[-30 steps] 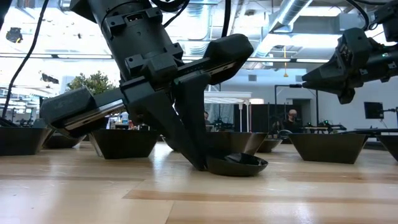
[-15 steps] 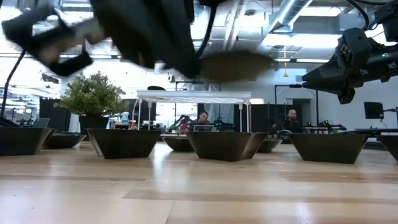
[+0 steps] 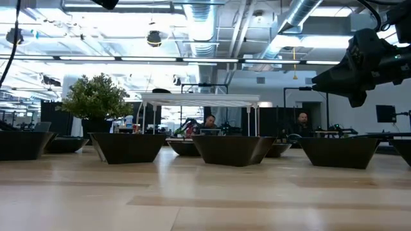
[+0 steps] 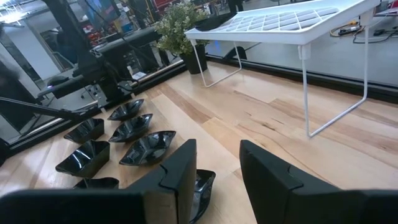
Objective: Pick & Place Mini shaped plates
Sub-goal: Stack the black drop shaped plate on top of the black drop shaped plate on the shelf
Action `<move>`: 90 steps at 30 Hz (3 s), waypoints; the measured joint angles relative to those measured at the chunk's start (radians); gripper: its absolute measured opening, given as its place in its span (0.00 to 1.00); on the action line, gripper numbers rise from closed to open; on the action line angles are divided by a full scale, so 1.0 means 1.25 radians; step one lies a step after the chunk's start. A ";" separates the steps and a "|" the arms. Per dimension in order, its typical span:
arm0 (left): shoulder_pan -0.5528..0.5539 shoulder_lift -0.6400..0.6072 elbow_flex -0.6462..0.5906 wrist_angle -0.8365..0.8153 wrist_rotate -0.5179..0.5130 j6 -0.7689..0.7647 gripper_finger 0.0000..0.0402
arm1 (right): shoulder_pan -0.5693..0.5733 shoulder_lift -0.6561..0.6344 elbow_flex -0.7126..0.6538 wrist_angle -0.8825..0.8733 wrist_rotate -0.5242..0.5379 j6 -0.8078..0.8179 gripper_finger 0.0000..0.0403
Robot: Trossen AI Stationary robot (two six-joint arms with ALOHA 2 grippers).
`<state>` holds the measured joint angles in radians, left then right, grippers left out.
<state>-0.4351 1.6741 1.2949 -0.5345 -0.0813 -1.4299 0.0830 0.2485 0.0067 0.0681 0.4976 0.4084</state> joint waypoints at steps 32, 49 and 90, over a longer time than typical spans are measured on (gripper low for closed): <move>0.891 -0.179 0.017 -0.287 0.261 0.956 0.02 | 0.000 0.000 0.000 0.000 0.000 0.001 0.30; 1.082 0.092 0.345 -0.381 0.272 1.337 0.02 | 0.000 0.000 0.000 0.000 0.000 0.001 0.30; 1.068 0.227 0.382 -0.536 0.320 1.791 0.02 | 0.000 0.000 0.000 0.000 0.000 0.002 0.30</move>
<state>0.8997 1.9584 1.7721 -1.2049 0.3191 0.8093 0.0829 0.2484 0.0066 0.0685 0.4973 0.4110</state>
